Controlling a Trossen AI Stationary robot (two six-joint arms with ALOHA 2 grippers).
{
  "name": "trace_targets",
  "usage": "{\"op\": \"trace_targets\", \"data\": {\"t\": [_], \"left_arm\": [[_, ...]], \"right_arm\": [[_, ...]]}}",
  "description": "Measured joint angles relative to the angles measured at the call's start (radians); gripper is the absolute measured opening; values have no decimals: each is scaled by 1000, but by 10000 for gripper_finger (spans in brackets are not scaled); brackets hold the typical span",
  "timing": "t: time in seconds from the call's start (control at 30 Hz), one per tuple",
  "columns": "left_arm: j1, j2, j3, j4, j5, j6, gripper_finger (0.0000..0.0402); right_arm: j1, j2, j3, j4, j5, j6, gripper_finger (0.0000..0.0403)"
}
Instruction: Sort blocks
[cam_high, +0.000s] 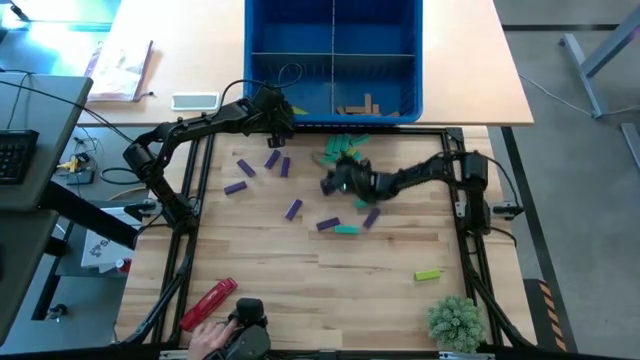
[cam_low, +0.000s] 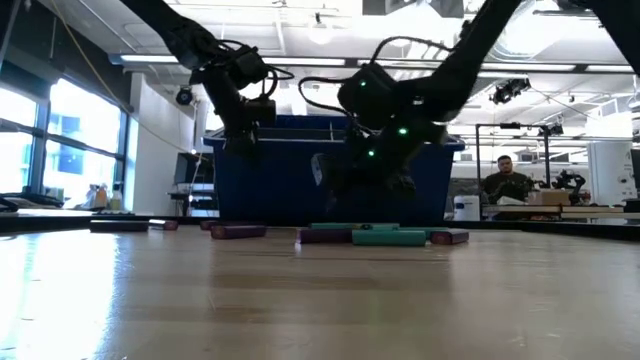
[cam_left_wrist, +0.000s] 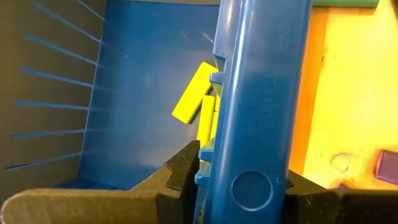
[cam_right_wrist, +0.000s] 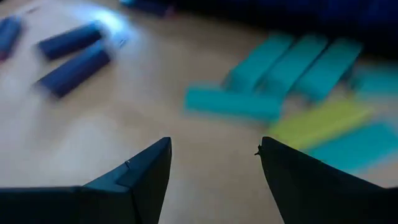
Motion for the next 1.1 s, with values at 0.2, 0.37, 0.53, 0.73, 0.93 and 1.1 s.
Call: {"op": "trace_targets", "data": {"t": [0.2,0.37,0.53,0.73,0.93,1.1], "left_arm": [[0,0,0,-2,-25,-4,80],[0,0,0,-12,-25,-18,80],[0,0,0,-13,-13,-18,80],[1,0,0,-14,0,-18,80],[1,0,0,-14,3,-19,80],[1,0,0,-13,6,-19,80]], "right_arm": [[-111,-2,86,-48,-43,-158,231],[-165,0,84,-196,-7,-66,231],[-171,0,43,-222,-36,2,231],[-138,-27,40,-357,-116,30,231],[-65,-143,35,-694,-140,128,231],[-13,-268,34,-886,-151,243,231]]}}
